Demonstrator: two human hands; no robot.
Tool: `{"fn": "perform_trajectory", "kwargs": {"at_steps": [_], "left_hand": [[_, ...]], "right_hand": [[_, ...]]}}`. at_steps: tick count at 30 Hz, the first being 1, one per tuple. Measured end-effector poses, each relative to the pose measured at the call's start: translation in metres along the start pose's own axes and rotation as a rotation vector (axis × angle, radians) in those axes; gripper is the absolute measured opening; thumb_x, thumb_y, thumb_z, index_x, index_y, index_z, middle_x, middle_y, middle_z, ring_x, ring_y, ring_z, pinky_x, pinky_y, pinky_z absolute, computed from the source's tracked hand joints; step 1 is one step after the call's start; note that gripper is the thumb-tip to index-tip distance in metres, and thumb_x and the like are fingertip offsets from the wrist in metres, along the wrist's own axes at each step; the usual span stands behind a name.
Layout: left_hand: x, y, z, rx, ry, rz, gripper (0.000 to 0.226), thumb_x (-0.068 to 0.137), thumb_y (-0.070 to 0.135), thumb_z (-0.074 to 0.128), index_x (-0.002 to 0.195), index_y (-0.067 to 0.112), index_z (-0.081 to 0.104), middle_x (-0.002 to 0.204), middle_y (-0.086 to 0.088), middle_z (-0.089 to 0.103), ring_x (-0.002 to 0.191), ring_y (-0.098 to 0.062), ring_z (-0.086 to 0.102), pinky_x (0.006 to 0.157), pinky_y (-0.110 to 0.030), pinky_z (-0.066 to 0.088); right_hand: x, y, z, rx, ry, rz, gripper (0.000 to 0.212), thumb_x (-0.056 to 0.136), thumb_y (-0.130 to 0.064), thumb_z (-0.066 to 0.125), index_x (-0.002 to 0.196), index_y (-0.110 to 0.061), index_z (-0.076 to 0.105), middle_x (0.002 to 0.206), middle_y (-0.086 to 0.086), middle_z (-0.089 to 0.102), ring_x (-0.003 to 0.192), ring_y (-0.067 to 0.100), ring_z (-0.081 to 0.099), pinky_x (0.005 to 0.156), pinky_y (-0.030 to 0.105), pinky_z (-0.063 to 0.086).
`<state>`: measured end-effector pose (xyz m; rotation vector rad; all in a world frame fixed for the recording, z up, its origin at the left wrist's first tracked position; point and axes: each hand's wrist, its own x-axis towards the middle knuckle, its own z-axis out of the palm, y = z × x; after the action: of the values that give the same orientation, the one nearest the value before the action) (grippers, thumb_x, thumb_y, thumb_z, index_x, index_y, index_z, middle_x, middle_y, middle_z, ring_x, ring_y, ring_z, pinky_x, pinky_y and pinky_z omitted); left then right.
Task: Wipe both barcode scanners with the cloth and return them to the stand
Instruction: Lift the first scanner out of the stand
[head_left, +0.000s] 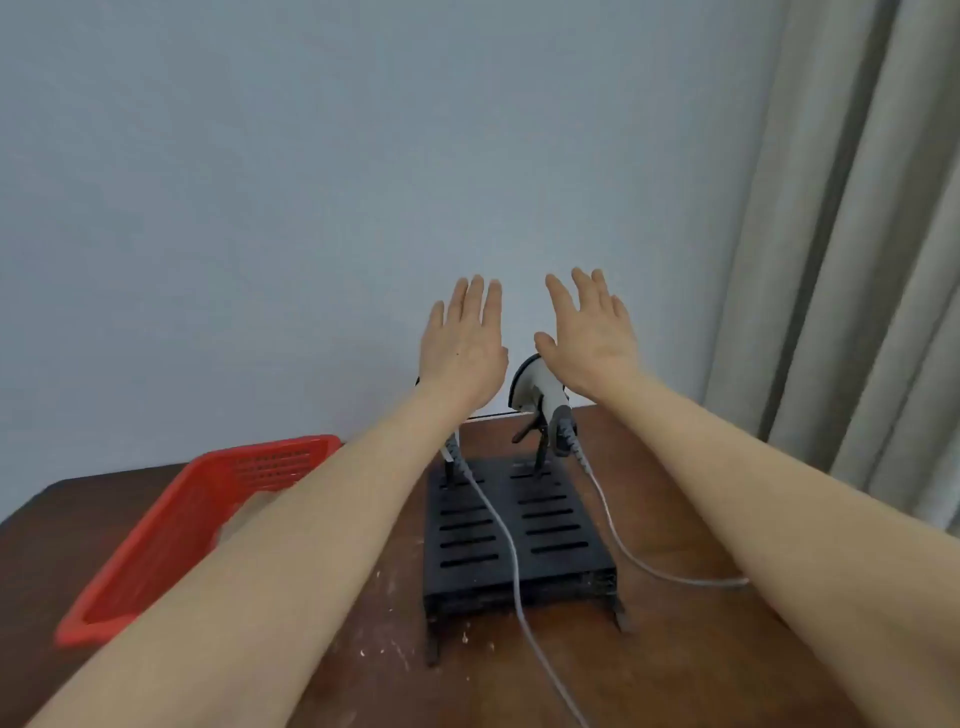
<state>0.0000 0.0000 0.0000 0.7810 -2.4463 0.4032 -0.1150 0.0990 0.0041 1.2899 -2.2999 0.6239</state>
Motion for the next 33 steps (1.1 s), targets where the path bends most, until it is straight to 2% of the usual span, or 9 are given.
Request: {"fn": "perform_trajectory", "kwargs": {"at_steps": [13,22,24,27,30,33], "left_hand": [[-0.079,0.026,-0.046,-0.042,-0.022,-0.044,0.071,0.098,0.027,0.042,0.151,0.005,-0.002,0.16,-0.013,0.0,0.148,-0.026,-0.001,0.12,-0.038,0.008],[-0.103,0.059,-0.045,-0.109,-0.098,-0.024,0.072,0.096,0.02,0.049,0.149,0.001,0.005,0.159,-0.016,0.004,0.148,-0.028,0.002,0.117,-0.034,0.013],[-0.104,0.064,-0.042,-0.124,-0.105,-0.032,0.069,0.095,0.019,0.05,0.148,0.001,0.011,0.157,-0.016,0.013,0.146,-0.028,0.01,0.113,-0.035,0.024],[-0.104,0.07,-0.036,-0.201,-0.156,-0.081,0.056,0.091,0.015,0.051,0.14,0.001,0.027,0.146,-0.012,0.03,0.135,-0.025,0.031,0.094,-0.034,0.04],[-0.104,0.07,-0.025,-0.251,-0.21,-0.141,0.046,0.091,0.016,0.051,0.131,0.002,0.034,0.137,-0.011,0.036,0.123,-0.026,0.041,0.079,-0.033,0.042],[-0.102,0.07,-0.01,-0.26,-0.235,-0.165,0.044,0.091,0.017,0.053,0.128,0.001,0.036,0.135,-0.012,0.038,0.122,-0.027,0.042,0.081,-0.035,0.044]], "right_hand": [[-0.082,-0.014,-0.041,0.025,0.016,0.007,0.067,0.095,-0.031,0.042,0.15,-0.017,0.006,0.158,0.016,0.0,0.146,0.031,-0.003,0.115,0.043,0.011],[-0.115,-0.007,-0.053,0.101,0.012,0.039,0.071,0.094,-0.028,0.046,0.15,-0.014,0.005,0.157,0.017,0.002,0.144,0.032,0.011,0.109,0.044,0.028],[-0.114,-0.004,-0.056,0.12,0.01,0.049,0.07,0.094,-0.027,0.046,0.15,-0.013,0.006,0.157,0.016,0.004,0.144,0.031,0.012,0.11,0.043,0.027],[-0.111,0.0,-0.058,0.133,0.006,0.063,0.066,0.095,-0.026,0.044,0.149,-0.011,0.01,0.156,0.015,0.011,0.143,0.03,0.014,0.108,0.043,0.028],[-0.108,0.003,-0.053,0.132,-0.001,0.064,0.062,0.095,-0.024,0.043,0.148,-0.009,0.014,0.154,0.014,0.018,0.141,0.029,0.017,0.106,0.042,0.031],[-0.105,0.008,-0.043,0.132,-0.026,0.065,0.058,0.096,-0.024,0.041,0.146,-0.007,0.018,0.151,0.014,0.024,0.139,0.029,0.021,0.103,0.042,0.033]]}}
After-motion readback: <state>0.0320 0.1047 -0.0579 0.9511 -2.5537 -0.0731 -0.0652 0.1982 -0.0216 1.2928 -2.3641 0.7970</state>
